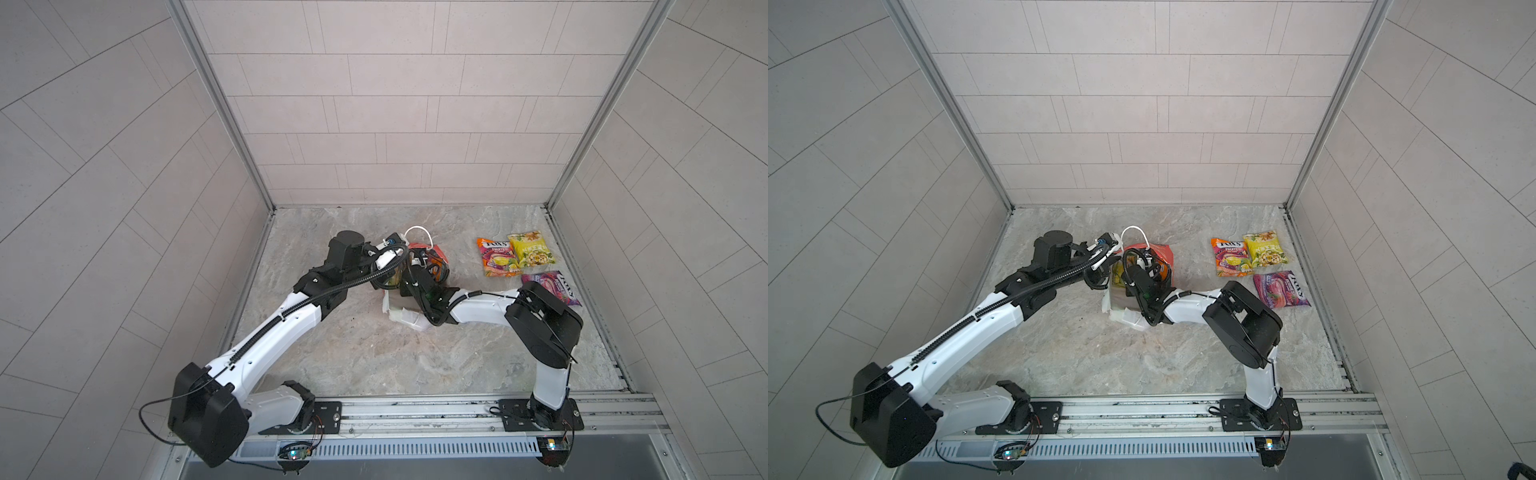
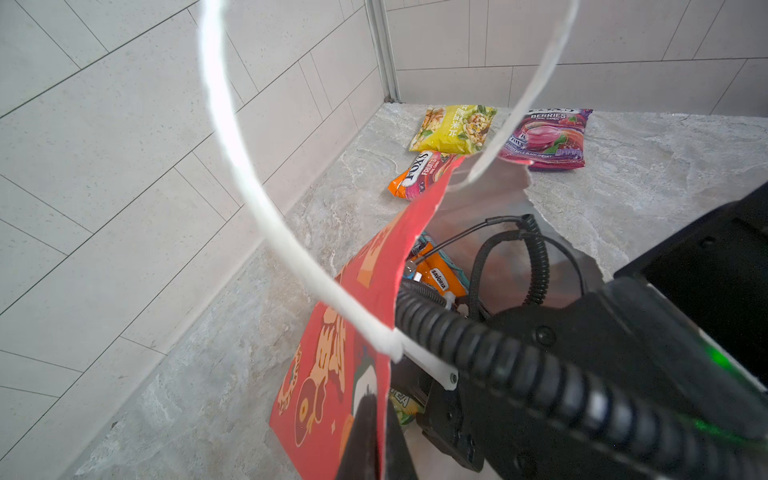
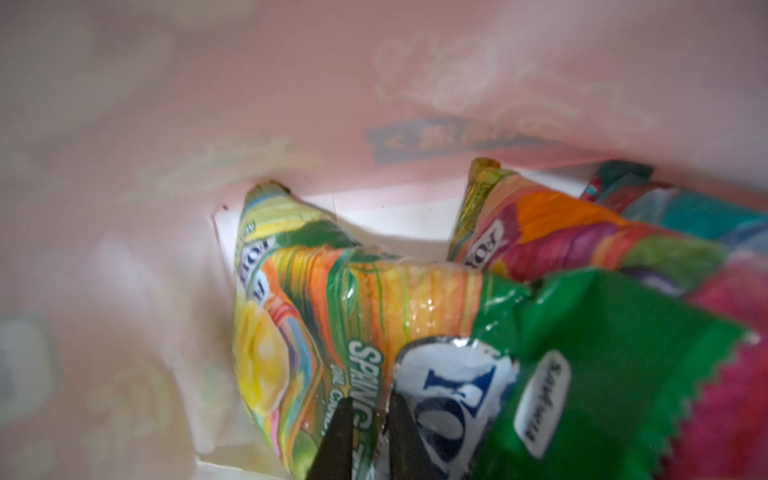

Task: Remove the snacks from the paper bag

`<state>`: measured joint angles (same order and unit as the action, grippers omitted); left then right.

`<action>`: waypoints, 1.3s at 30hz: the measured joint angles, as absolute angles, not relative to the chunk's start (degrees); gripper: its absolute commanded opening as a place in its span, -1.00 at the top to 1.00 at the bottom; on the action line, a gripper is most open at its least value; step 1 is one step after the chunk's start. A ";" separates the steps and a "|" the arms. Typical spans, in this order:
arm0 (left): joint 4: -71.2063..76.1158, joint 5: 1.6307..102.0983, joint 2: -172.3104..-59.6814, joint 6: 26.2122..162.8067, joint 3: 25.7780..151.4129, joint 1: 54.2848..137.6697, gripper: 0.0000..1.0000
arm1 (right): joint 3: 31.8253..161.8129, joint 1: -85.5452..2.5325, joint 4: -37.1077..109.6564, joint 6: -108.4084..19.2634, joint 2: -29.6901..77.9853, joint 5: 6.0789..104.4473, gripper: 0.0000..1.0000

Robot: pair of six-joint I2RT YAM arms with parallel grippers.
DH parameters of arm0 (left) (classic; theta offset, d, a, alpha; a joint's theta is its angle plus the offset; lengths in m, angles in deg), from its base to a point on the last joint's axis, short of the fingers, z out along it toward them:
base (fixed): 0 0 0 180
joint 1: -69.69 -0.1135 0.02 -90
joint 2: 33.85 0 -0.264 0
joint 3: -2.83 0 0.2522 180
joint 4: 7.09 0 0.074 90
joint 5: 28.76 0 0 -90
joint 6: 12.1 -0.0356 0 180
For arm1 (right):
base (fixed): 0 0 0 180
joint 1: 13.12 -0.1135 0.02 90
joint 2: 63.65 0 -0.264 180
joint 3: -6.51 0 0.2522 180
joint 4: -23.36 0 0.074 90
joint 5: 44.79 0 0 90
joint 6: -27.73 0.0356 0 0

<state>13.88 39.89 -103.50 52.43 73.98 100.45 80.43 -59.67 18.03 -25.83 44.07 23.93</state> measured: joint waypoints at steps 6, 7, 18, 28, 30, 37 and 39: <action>13.81 40.05 -103.50 52.43 73.98 100.45 1.00 | 79.60 -60.06 16.07 -28.19 42.65 25.64 1.00; 13.81 40.05 -103.50 52.43 73.98 100.45 1.00 | 78.90 -60.26 15.43 -28.78 41.75 26.01 1.00; 13.35 40.44 -103.50 52.43 73.94 100.45 1.00 | 76.32 -61.72 17.31 -31.12 33.07 28.57 0.49; 13.40 40.64 -103.52 52.43 73.83 100.45 1.00 | 80.08 -61.31 28.46 -28.58 35.00 21.70 -0.11; 13.37 40.64 -103.52 52.43 73.83 100.45 1.00 | 81.39 -61.04 30.71 -28.08 36.37 20.41 -0.11; 13.29 41.12 -103.54 52.43 73.76 100.41 1.00 | 85.72 -61.07 31.87 -26.63 41.66 19.36 -0.10; 12.94 41.29 -103.54 52.43 73.76 100.36 1.00 | 86.94 -60.96 31.43 -26.33 43.57 19.52 -0.06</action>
